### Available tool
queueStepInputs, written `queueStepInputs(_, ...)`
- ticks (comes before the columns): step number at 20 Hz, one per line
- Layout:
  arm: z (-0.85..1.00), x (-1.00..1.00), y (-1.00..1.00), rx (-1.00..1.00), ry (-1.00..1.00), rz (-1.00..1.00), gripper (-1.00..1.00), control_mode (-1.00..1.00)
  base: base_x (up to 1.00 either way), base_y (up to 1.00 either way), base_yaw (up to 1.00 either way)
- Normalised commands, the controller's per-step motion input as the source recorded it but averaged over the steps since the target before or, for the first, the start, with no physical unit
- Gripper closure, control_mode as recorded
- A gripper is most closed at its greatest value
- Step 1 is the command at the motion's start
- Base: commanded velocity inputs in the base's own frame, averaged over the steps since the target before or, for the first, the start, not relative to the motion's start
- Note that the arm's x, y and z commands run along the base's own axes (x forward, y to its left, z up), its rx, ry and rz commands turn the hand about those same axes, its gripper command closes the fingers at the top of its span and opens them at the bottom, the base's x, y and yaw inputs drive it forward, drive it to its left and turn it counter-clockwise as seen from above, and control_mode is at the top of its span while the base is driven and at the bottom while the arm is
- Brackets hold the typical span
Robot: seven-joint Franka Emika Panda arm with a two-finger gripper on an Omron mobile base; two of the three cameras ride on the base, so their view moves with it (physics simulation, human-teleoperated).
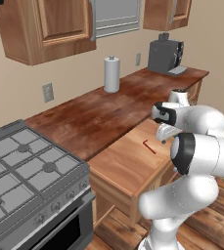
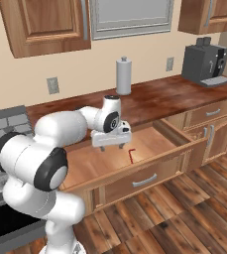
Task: Take a straw from the drawer in front and place it inside the glass cup on the dining counter.
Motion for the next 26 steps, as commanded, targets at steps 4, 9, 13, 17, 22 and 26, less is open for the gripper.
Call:
queueStepInputs(4,-0.57,0.00,-0.19,0.00,-0.10,0.00,-1.00,-1.00,0.00,0.00,0.00)
queueStepInputs(9,-0.58,0.04,-0.01,0.00,-0.23,0.00,-1.00,-1.00,0.00,0.00,0.00)
queueStepInputs(13,-0.45,0.19,0.00,0.00,-0.21,0.00,-1.00,-1.00,0.00,0.00,0.00)
queueStepInputs(17,-0.39,0.24,0.00,0.00,-0.10,0.00,-1.00,-1.00,0.00,0.00,0.00)
queueStepInputs(22,-0.19,0.27,0.00,0.00,-0.01,0.00,-1.00,-1.00,0.00,0.00,0.00)
queueStepInputs(26,0.00,0.33,0.00,0.00,0.01,0.00,-1.00,-1.00,0.00,0.00,0.00)
